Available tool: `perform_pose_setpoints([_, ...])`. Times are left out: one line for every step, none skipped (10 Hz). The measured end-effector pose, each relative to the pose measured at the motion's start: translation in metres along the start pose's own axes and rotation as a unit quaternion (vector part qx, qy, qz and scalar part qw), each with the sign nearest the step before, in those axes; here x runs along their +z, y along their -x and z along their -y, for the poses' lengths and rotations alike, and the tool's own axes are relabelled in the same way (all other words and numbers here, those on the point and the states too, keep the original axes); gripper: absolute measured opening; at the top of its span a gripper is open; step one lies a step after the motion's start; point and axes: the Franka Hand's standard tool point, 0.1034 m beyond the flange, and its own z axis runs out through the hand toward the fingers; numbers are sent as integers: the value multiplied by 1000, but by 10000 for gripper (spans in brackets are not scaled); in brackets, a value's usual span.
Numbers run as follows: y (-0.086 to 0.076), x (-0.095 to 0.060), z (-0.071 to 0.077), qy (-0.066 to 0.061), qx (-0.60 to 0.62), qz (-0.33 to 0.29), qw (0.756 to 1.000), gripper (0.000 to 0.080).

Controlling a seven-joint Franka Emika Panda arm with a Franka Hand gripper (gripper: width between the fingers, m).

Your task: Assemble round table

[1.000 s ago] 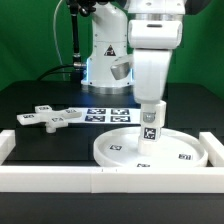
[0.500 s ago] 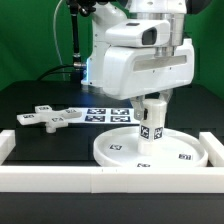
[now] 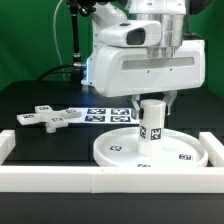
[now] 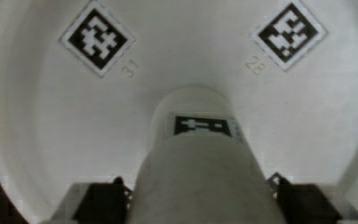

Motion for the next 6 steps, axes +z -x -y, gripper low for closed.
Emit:
perform_pose_setpoints([0, 0, 1, 0, 50, -1, 999, 409])
perform_pose_setpoints([0, 0, 1, -3, 87, -1, 996, 409])
perform_pose_setpoints([0, 1, 1, -12, 160, -1, 987, 409])
perform_pose_setpoints([1, 1, 1, -18, 227, -2, 974, 409])
perform_pose_setpoints([0, 1, 1, -22, 281, -3, 959, 409])
perform_pose_setpoints([1, 1, 2, -25, 327, -2, 945, 409])
